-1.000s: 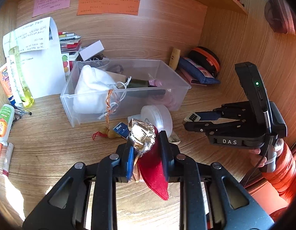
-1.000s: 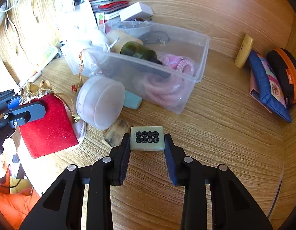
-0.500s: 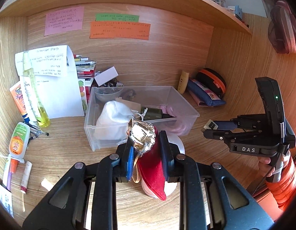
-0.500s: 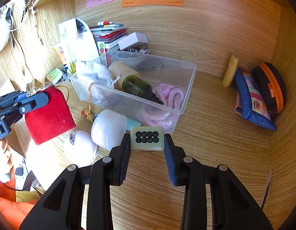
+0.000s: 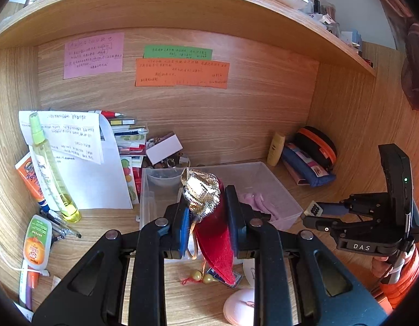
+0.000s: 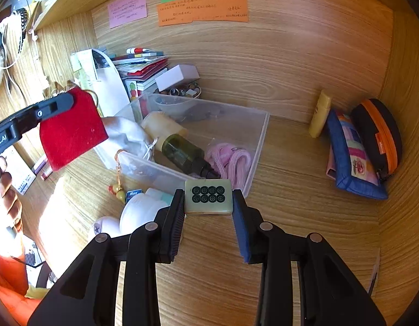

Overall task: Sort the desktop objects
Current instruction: 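Carry the red pouch and mahjong tile over the clear box and release them, then grasp the pink round container with the left gripper while the right approaches the brown block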

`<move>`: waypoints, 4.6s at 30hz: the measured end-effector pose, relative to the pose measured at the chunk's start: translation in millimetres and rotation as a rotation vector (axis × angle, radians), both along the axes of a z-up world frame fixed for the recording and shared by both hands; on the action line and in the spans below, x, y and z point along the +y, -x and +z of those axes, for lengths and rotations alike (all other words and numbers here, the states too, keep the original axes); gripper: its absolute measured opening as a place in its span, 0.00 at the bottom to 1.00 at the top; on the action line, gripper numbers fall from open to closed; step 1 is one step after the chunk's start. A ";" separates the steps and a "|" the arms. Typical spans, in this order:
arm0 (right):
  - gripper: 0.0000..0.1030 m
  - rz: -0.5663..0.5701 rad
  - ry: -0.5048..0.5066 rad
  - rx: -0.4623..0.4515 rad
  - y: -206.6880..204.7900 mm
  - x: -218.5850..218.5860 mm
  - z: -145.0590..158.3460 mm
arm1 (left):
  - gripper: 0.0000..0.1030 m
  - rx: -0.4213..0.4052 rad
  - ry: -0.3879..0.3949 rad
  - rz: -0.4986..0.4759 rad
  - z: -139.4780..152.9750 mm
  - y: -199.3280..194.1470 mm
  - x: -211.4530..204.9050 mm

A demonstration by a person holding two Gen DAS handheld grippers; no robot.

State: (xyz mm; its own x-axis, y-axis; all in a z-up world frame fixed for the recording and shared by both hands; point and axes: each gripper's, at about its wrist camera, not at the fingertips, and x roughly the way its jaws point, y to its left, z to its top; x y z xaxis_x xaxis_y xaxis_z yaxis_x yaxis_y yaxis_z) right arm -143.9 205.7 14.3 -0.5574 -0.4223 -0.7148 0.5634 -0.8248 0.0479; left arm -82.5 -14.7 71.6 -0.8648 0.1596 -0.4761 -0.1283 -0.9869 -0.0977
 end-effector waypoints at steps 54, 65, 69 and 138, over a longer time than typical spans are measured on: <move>0.32 0.009 -0.178 0.008 78.0 -62.1 -40.0 | 0.50 -0.179 0.168 0.036 -65.6 107.6 23.8; 0.63 -0.031 -0.169 0.104 49.0 -51.6 -15.8 | 0.66 -0.132 0.200 0.034 -53.5 88.2 28.9; 0.69 -0.041 -0.152 0.119 40.0 -46.8 -8.4 | 0.75 -0.099 0.214 0.054 -47.8 72.5 29.4; 0.35 0.033 -0.152 -0.147 -21.2 -14.6 -90.5 | 0.86 -0.394 0.091 -0.107 -141.0 -46.5 52.2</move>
State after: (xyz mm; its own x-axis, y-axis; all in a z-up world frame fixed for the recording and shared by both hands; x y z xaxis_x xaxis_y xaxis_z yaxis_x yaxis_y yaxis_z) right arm -122.6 191.1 -76.2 -0.4298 -0.3197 -0.8444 0.5865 -0.8099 0.0081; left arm -36.0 37.5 -69.4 -0.5944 0.1804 -0.7837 -0.2007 -0.9770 -0.0727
